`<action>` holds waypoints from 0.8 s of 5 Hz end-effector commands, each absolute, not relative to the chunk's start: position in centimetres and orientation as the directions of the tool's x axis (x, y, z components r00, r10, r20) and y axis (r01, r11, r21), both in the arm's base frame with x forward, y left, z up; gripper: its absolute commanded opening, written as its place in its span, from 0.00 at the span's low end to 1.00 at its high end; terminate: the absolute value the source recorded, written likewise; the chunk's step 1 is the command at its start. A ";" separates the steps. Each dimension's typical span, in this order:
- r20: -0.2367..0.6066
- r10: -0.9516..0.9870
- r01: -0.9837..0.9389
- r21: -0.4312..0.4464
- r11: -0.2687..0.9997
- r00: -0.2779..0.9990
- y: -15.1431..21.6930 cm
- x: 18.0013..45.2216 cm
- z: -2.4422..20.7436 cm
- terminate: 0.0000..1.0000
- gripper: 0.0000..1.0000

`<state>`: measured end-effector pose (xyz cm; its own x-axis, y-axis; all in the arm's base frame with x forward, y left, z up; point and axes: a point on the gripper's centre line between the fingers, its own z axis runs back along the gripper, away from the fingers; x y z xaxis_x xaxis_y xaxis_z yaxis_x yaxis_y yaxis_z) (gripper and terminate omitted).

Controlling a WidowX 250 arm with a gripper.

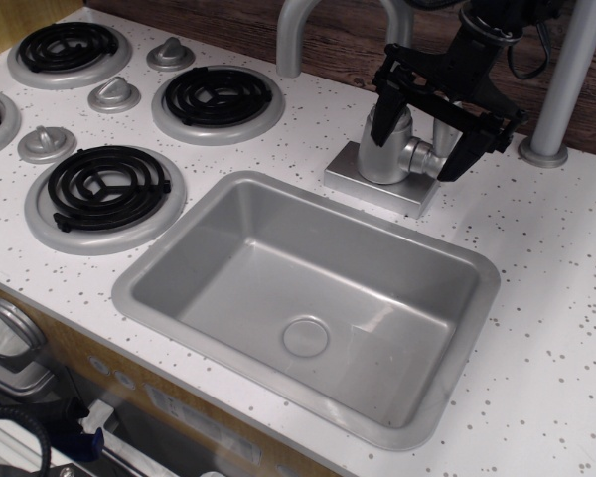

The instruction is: Lever vertical to front

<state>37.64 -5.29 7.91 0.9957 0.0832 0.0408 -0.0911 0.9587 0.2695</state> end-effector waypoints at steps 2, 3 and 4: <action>0.185 0.021 -0.065 0.236 0.970 0.982 -6.7 39.9 11.5 0.00 1.00; 0.200 -0.004 -0.046 0.245 0.968 0.980 -7.0 41.1 11.7 0.00 1.00; 0.207 -0.028 -0.024 0.247 0.969 0.978 -7.2 42.0 11.7 0.00 1.00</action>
